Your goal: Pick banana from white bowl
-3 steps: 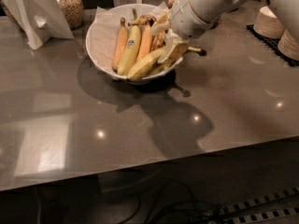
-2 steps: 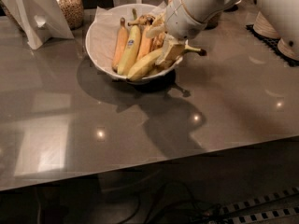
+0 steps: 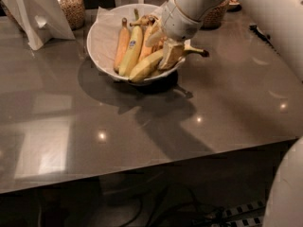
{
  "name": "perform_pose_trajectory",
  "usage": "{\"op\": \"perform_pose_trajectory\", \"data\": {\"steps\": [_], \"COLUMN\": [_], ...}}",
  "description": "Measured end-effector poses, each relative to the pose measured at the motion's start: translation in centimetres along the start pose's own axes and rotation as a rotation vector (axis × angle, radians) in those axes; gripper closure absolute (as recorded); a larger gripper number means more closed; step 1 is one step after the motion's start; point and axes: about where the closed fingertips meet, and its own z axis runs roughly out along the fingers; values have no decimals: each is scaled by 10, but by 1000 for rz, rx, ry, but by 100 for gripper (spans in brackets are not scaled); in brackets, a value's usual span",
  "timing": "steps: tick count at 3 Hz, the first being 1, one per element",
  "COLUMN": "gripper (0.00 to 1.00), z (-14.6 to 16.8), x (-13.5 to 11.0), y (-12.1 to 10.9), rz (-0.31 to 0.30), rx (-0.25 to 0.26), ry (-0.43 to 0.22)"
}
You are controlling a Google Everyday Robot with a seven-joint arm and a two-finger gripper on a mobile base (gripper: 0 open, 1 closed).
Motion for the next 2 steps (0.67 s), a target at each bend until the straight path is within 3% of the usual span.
{"op": "perform_pose_trajectory", "data": {"steps": [2], "gripper": [90], "z": [4], "x": [-2], "y": [0], "rz": [-9], "rx": [-112], "ry": [18]}}
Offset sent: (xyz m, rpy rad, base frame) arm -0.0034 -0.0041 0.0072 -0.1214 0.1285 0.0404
